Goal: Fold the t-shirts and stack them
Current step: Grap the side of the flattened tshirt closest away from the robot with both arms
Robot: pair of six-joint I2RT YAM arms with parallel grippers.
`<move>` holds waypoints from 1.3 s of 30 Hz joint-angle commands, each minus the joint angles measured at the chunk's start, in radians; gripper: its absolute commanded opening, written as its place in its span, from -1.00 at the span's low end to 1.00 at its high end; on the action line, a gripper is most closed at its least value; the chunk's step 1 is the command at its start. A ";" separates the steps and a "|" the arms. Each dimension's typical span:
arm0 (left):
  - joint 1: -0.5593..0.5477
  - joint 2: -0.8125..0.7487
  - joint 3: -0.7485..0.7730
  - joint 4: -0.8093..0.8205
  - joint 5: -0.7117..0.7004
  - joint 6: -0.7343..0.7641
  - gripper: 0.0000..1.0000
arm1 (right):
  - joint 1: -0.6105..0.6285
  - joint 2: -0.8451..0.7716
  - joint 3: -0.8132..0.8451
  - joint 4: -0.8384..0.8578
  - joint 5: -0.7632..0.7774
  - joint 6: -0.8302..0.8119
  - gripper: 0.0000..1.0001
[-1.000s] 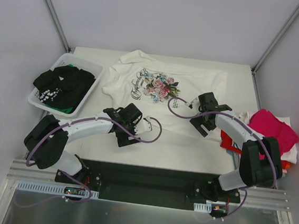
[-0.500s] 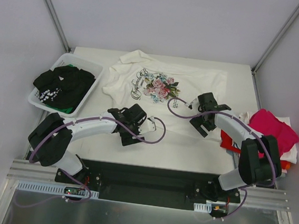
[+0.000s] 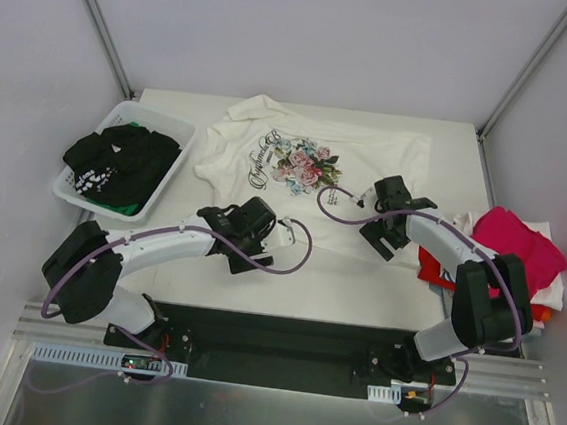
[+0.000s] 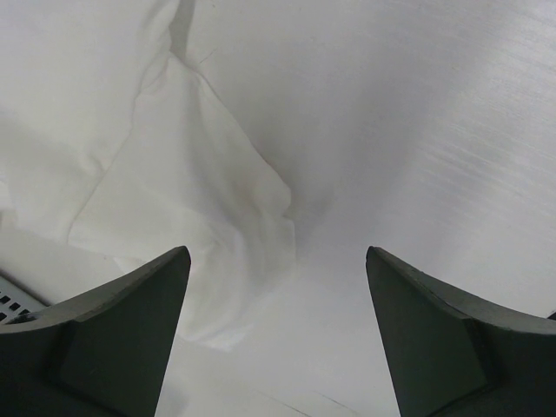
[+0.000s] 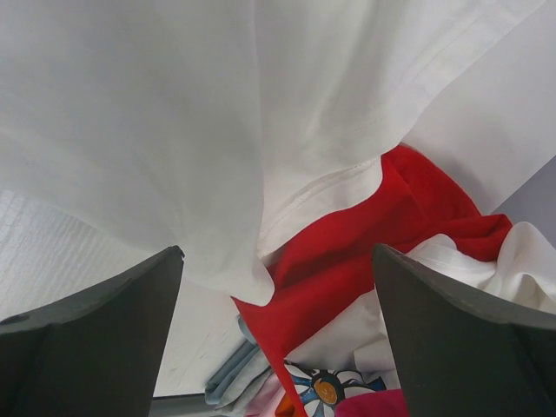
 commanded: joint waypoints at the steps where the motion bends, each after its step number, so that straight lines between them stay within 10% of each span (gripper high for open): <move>1: -0.010 -0.042 -0.036 -0.003 -0.078 -0.006 0.65 | -0.007 -0.004 0.001 -0.002 0.013 0.002 0.87; 39: 0.114 0.102 -0.054 0.077 0.097 0.020 0.37 | -0.081 -0.003 0.009 -0.010 -0.047 -0.023 0.74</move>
